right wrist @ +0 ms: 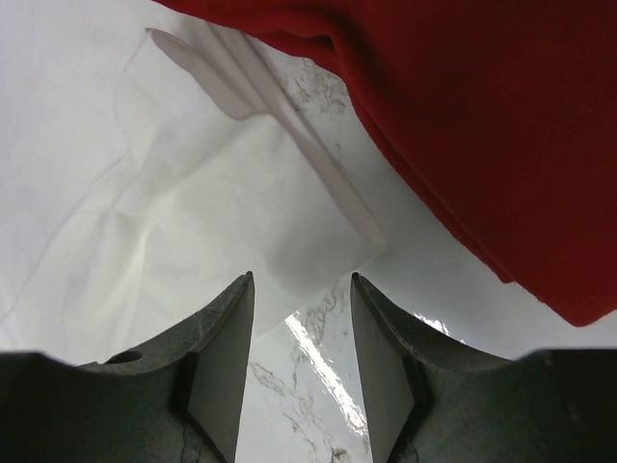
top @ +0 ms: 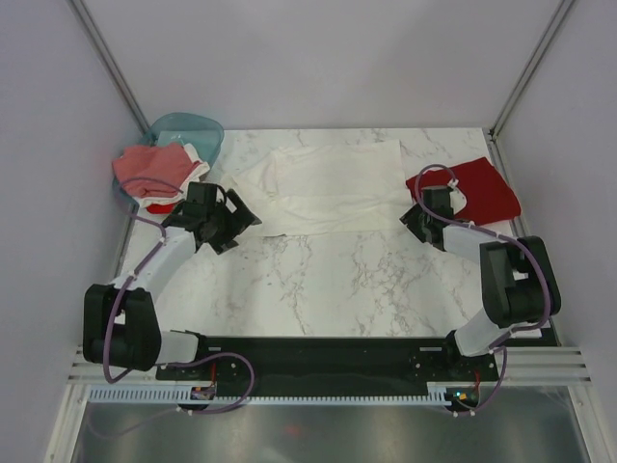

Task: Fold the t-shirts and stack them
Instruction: Fold the tshirt

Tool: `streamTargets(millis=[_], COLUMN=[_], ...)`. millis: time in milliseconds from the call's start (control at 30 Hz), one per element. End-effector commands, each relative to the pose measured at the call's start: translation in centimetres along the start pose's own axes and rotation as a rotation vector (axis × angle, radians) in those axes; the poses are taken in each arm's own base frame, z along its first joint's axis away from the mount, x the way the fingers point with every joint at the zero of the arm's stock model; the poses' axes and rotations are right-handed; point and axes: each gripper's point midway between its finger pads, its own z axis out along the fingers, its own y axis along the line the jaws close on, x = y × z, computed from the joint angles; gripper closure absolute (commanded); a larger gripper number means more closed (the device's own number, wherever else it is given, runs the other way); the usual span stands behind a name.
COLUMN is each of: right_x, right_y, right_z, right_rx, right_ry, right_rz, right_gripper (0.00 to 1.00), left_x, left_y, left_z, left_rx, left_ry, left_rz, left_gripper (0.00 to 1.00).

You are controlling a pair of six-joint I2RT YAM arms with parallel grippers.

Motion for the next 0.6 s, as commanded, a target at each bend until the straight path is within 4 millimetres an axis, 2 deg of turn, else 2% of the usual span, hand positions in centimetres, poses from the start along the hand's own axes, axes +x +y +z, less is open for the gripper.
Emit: streamTargets(millis=[0, 67, 200, 333, 367, 433, 533, 567], right_x=[-0.4, -0.1, 0.2, -0.4, -0.7, -0.7, -0.9, -1.4], right_y=[1.1, 0.8, 0.3, -0.2, 0.0, -0.4, -0.9, -0.6], right_z=[0.8, 1.3, 1.7, 0.9, 0.5, 0.1, -0.9, -1.7], right_rx=[-0.034, -0.024, 0.000, 0.020, 0.016, 0.021, 0.033, 0.016], right_ry=[-0.017, -0.011, -0.008, -0.033, -0.044, -0.047, -0.062, -0.081], right_rz=[0.050, 0.061, 0.066, 0.065, 0.067, 0.082, 0.090, 0.097], right_gripper=[0.48, 0.51, 0.61, 0.81, 0.92, 1.00, 1.00, 1.00], left_x=[-1.4, -1.1, -1.7, -2.4, -2.4, -2.7, -3.7, -3.9], left_y=[-2.5, -1.3, -1.1, 0.9, 1.2, 2.1, 3.3, 3.6], left_z=[-0.7, 0.2, 0.2, 1.3, 1.5, 1.7, 1.5, 1.3], left_rx=[0.150, 0.143, 0.117, 0.035, 0.026, -0.006, -0.061, -0.070], left_ry=[-0.129, -0.155, -0.168, -0.193, -0.189, -0.200, -0.271, -0.286], left_rz=[0.027, 0.025, 0.039, -0.043, -0.056, -0.081, -0.106, -0.107], left_gripper=[0.01, 0.01, 0.04, 0.07, 0.10, 0.14, 0.14, 0.14])
